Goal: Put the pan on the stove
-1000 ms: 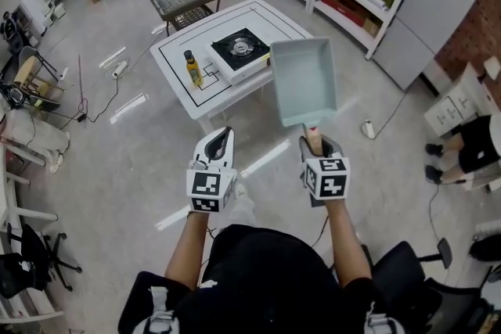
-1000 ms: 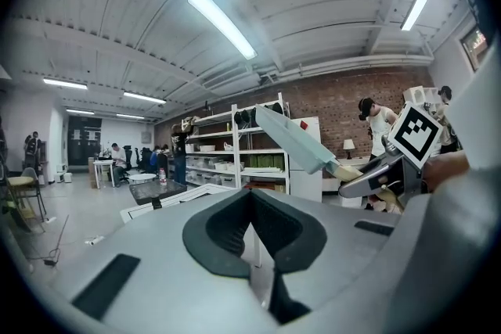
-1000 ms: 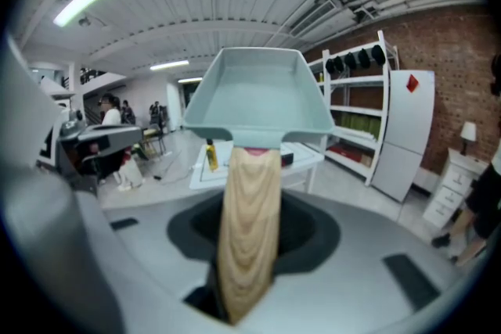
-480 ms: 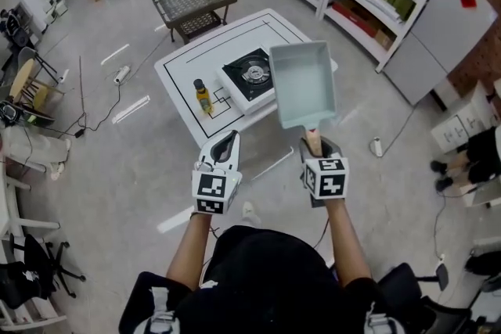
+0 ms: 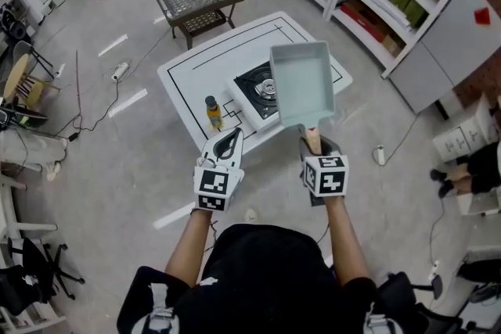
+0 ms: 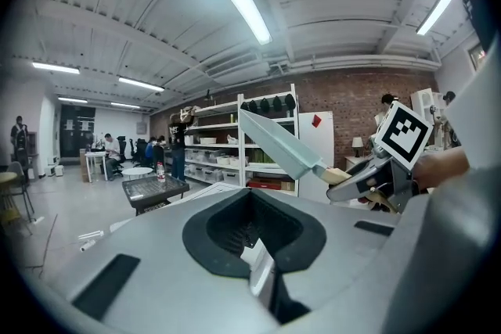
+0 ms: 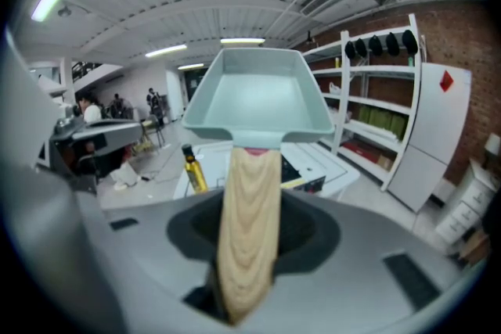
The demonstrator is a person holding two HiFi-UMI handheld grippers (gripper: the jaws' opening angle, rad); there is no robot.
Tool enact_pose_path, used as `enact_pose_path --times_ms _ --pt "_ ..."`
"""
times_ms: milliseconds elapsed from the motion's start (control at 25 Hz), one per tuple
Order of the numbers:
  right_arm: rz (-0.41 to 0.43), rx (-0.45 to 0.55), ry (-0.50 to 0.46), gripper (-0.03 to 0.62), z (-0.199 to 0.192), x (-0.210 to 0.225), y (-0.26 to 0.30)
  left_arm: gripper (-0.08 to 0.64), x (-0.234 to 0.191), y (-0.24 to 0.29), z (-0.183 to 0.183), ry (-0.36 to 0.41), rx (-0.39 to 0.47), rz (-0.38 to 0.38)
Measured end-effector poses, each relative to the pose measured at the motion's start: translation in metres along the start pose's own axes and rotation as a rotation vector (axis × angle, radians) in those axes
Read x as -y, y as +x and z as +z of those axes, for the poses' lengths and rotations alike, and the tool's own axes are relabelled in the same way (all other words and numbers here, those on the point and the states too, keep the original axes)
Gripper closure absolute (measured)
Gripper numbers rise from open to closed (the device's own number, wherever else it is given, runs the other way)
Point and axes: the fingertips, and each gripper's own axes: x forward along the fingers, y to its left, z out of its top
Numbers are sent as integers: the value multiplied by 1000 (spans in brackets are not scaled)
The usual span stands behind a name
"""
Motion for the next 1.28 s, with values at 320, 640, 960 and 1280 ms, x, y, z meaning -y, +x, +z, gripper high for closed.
enact_pose_path --times_ms 320,640,960,1280 --pt "15 -39 -31 437 10 -1 30 537 -17 20 -12 -34 -21 9" --pt "78 -63 -69 437 25 18 62 537 -25 46 -6 -35 -34 79" --pt "176 -155 -155 437 24 40 101 535 -22 73 -6 -47 -58 198" --pt "255 -270 -231 437 10 54 145 537 -16 87 -13 -65 -86 313"
